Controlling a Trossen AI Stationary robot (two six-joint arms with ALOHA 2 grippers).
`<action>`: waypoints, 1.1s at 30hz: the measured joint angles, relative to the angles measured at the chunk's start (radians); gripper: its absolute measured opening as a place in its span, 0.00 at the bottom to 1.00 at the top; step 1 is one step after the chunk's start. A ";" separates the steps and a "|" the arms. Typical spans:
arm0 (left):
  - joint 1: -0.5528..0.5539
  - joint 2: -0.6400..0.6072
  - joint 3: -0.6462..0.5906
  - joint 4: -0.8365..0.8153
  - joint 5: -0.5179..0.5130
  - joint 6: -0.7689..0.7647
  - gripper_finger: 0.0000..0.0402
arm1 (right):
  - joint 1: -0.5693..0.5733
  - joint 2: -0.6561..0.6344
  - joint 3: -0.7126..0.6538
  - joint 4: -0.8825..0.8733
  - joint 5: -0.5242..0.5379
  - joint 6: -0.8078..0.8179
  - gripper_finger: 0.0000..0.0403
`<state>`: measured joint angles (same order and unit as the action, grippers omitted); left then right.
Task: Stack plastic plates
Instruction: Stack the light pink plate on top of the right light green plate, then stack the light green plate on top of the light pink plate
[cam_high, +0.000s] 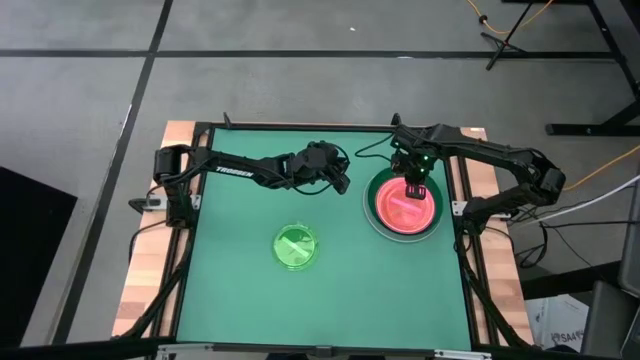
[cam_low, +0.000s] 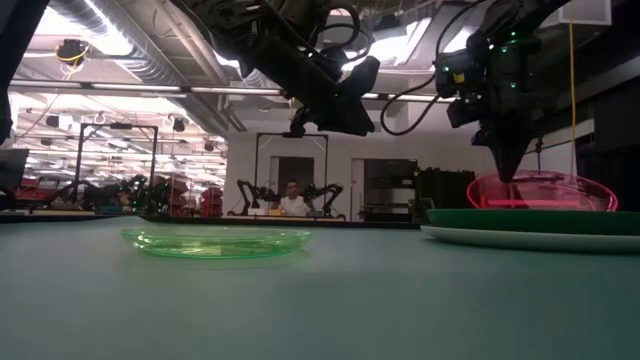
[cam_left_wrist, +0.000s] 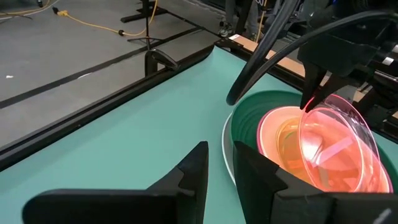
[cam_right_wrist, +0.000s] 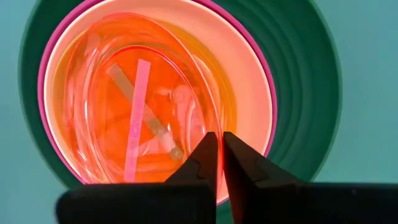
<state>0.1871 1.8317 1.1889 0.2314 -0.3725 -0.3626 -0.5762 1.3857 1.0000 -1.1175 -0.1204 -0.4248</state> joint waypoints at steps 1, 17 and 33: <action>0.000 0.000 0.000 0.000 0.000 0.000 0.17 | 0.000 0.000 0.000 0.000 0.000 0.000 0.05; -0.001 0.000 0.000 -0.024 0.253 0.115 0.17 | 0.000 0.000 0.000 0.002 0.008 0.000 0.22; -0.005 -0.117 0.001 -0.549 0.417 0.130 0.17 | 0.000 0.000 0.000 0.003 0.008 0.000 0.22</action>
<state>0.1822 1.7150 1.1896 -0.3179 0.0449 -0.2329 -0.5762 1.3857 1.0000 -1.1147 -0.1121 -0.4248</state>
